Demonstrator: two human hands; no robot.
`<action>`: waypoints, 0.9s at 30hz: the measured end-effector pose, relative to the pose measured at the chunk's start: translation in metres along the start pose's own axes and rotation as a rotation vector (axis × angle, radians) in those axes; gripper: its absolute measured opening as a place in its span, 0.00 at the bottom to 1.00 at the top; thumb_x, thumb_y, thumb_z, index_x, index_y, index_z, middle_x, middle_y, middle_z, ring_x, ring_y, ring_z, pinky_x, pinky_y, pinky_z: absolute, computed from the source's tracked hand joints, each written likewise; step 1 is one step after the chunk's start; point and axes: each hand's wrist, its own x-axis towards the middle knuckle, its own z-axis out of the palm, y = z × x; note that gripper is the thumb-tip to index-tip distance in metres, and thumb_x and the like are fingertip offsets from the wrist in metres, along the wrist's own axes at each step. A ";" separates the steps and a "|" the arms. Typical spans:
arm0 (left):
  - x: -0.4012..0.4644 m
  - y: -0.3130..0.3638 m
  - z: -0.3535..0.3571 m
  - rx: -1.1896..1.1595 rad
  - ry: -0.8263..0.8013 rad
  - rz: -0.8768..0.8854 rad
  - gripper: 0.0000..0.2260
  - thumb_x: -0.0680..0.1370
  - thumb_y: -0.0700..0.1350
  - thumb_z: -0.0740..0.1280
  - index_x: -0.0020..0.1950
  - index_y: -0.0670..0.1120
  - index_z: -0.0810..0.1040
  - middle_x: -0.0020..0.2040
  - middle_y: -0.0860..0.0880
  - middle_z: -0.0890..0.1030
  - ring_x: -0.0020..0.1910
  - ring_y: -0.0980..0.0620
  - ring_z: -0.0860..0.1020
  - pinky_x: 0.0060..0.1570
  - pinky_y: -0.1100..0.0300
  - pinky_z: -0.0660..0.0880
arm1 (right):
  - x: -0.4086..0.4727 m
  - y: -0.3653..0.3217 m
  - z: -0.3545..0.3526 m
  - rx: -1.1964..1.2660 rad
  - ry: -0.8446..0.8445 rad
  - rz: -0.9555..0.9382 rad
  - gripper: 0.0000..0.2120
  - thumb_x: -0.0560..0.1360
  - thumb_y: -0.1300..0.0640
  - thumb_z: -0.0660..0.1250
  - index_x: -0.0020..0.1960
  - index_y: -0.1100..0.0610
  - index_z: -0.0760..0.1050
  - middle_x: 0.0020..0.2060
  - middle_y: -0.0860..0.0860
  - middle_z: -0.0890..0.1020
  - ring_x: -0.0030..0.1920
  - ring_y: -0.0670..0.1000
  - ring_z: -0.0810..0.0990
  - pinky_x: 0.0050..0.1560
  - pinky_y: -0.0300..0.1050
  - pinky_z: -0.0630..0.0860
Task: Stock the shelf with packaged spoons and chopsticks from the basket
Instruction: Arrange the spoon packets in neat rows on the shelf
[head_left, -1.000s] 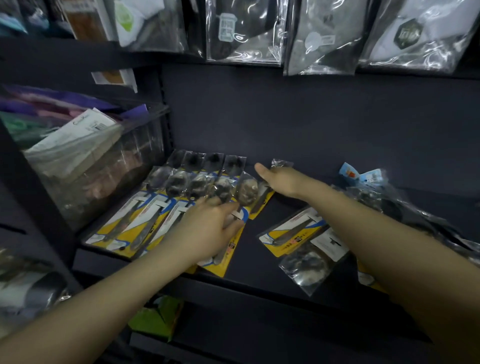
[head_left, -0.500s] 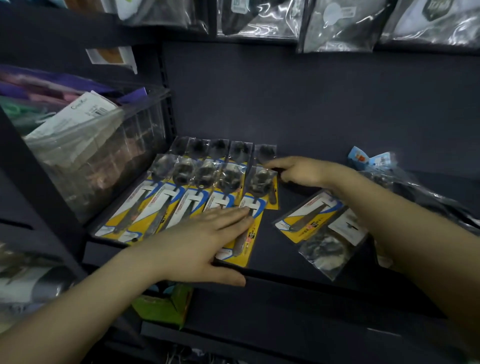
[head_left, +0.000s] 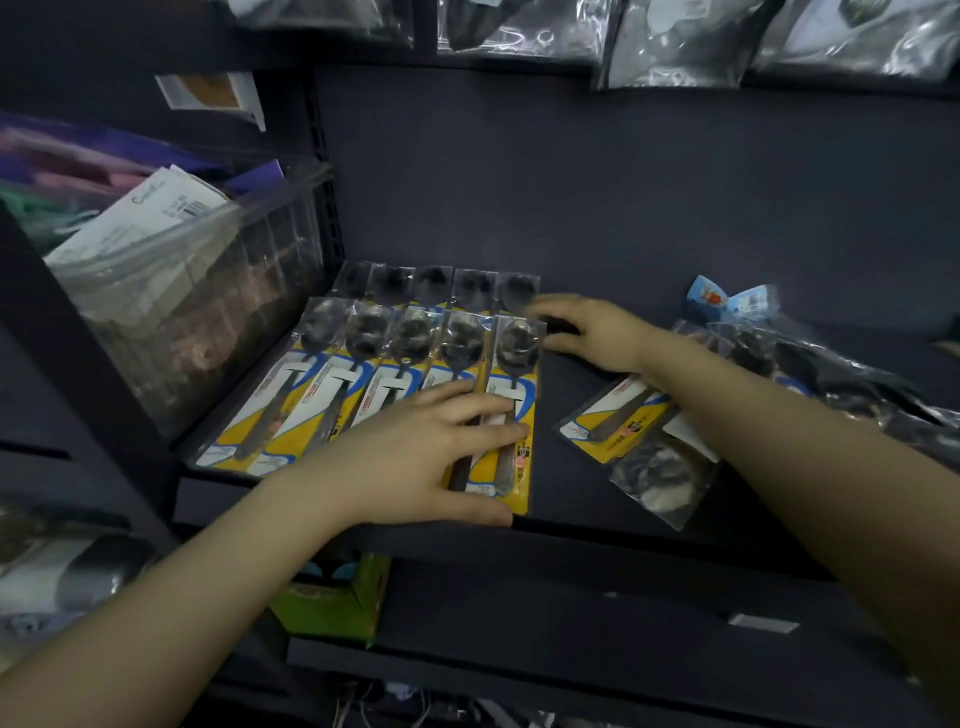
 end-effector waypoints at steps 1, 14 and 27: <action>0.001 -0.002 0.001 0.008 0.018 0.020 0.40 0.62 0.74 0.47 0.72 0.61 0.57 0.74 0.60 0.56 0.75 0.54 0.49 0.69 0.63 0.49 | -0.005 0.000 -0.003 -0.038 0.058 0.014 0.22 0.77 0.61 0.63 0.70 0.56 0.67 0.71 0.55 0.68 0.71 0.54 0.65 0.67 0.38 0.58; 0.035 0.027 -0.021 -0.075 0.239 0.054 0.24 0.75 0.60 0.59 0.70 0.54 0.64 0.68 0.55 0.67 0.63 0.54 0.71 0.60 0.52 0.72 | -0.083 0.045 -0.027 -0.429 0.265 0.614 0.24 0.74 0.44 0.64 0.60 0.63 0.72 0.59 0.63 0.76 0.61 0.64 0.72 0.59 0.55 0.69; 0.114 0.069 -0.024 -0.520 0.340 -0.217 0.13 0.76 0.51 0.63 0.57 0.45 0.73 0.44 0.48 0.79 0.43 0.48 0.78 0.41 0.57 0.70 | -0.090 0.019 -0.085 0.831 0.597 0.161 0.09 0.76 0.65 0.63 0.39 0.55 0.71 0.31 0.51 0.74 0.26 0.42 0.73 0.26 0.34 0.71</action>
